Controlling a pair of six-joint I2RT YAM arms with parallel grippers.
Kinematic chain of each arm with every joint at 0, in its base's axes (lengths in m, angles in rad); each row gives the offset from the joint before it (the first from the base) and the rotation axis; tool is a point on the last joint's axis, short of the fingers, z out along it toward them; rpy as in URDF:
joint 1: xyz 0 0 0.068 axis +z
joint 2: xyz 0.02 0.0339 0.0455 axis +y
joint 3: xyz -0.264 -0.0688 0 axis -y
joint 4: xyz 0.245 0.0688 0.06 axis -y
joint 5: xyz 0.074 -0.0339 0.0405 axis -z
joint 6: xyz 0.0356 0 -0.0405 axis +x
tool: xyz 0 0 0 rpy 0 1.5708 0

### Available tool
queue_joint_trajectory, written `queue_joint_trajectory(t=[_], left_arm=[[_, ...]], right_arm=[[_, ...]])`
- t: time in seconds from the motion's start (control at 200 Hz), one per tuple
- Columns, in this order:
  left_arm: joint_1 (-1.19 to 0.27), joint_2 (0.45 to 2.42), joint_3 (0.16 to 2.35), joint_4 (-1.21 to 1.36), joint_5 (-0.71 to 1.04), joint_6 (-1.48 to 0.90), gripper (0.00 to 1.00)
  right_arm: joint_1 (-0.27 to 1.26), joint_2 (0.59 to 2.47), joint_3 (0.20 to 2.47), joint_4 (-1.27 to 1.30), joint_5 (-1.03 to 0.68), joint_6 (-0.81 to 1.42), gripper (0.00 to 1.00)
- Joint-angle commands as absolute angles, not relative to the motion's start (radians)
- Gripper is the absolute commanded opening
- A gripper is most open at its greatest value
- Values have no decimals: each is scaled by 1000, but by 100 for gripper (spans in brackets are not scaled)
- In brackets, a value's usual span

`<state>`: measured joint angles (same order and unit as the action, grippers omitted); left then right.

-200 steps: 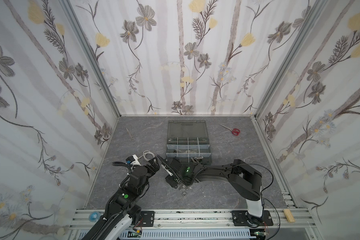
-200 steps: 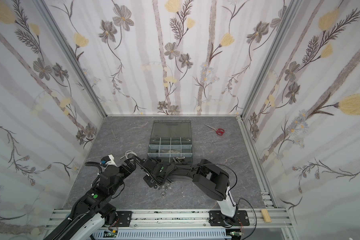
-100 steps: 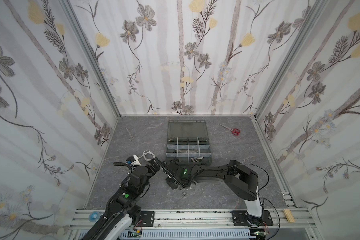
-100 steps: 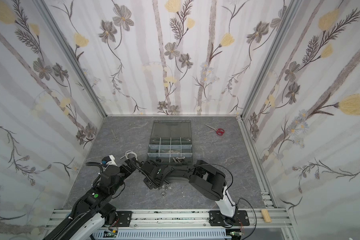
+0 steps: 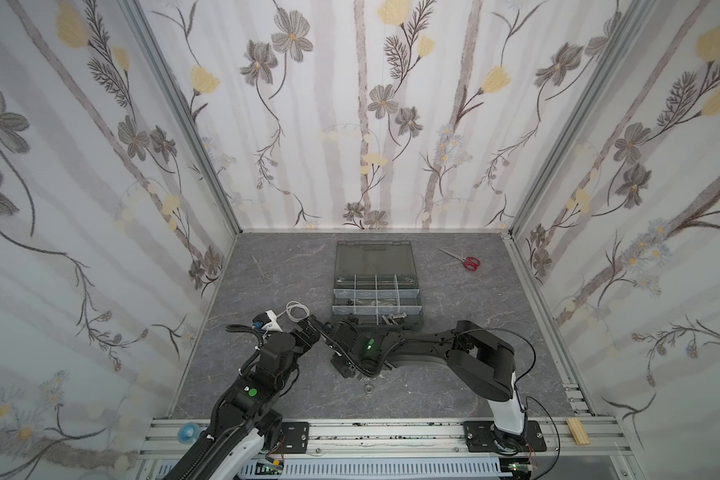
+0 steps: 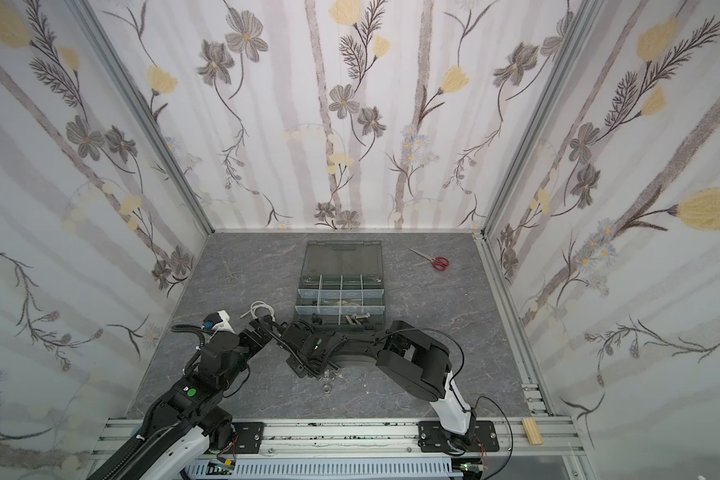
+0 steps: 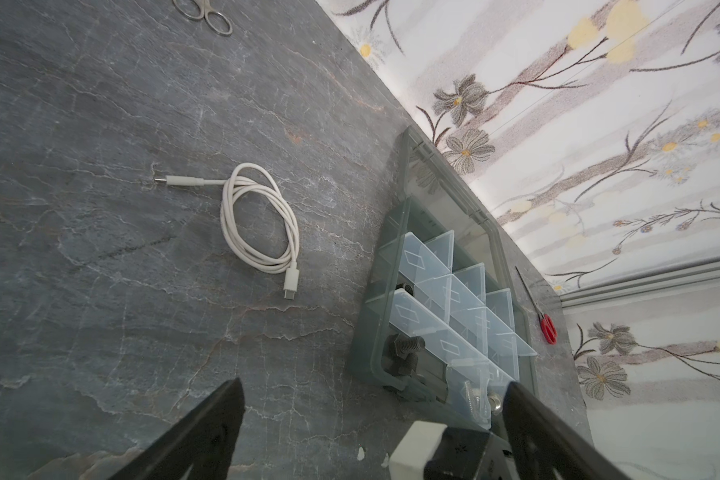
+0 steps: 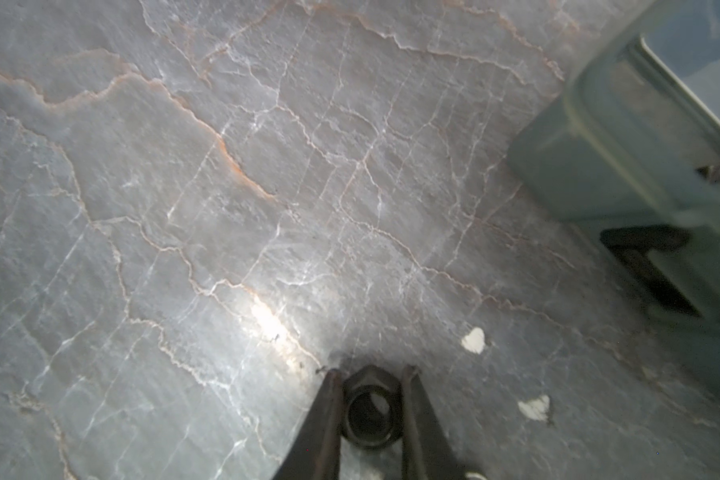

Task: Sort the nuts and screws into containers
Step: 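Lift the black nut and carry it over the box with the right gripper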

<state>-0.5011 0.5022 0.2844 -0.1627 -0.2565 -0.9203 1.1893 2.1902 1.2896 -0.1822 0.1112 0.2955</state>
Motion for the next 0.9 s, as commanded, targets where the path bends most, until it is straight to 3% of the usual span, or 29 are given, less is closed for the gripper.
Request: queue_joint_trajectory(t=[0.0,0.635,0.894], left_arm=[[-500,500,284,-158,-249,-918,100],[-500,516,292,-155,-222,-857,91],[-500,545,296,-153,-171,-850,89]], right_arm=[[1188,2187,1279,-187,107,306,16],[1022,2024,1282,-70,-17,337,14],[937,2078,1372,-55,-50,339,14]])
